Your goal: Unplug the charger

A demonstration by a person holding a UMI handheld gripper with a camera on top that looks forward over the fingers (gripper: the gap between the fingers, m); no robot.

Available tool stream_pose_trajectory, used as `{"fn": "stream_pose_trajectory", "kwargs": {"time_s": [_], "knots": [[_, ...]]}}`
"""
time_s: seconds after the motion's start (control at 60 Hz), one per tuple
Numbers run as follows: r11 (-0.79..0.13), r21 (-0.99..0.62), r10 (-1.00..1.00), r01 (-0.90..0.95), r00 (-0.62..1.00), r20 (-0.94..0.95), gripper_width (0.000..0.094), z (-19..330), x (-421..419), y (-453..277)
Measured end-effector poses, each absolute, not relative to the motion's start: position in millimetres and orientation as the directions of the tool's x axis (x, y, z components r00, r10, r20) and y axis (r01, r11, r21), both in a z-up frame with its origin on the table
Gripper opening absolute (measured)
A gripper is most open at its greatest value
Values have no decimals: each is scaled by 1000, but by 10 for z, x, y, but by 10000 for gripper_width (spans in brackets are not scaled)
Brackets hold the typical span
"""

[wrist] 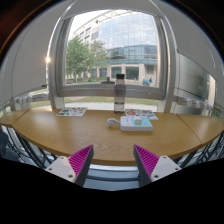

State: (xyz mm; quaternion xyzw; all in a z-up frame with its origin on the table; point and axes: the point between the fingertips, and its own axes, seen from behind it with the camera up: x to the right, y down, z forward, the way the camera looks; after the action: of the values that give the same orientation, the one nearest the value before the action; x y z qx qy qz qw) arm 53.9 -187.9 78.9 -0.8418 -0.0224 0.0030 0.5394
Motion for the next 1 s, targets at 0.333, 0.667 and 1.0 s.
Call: {"fn": "stream_pose_trajectory", "kwargs": {"time_s": [0.333, 0.667, 1.0], "knots": [[-437, -899, -56, 14, 998, 42, 785, 666, 1638, -410], [-513, -858, -40, -2, 999, 21, 591, 376, 1760, 442], [-599, -801, -115, 1, 989, 88, 207, 205, 1780, 490]]}}
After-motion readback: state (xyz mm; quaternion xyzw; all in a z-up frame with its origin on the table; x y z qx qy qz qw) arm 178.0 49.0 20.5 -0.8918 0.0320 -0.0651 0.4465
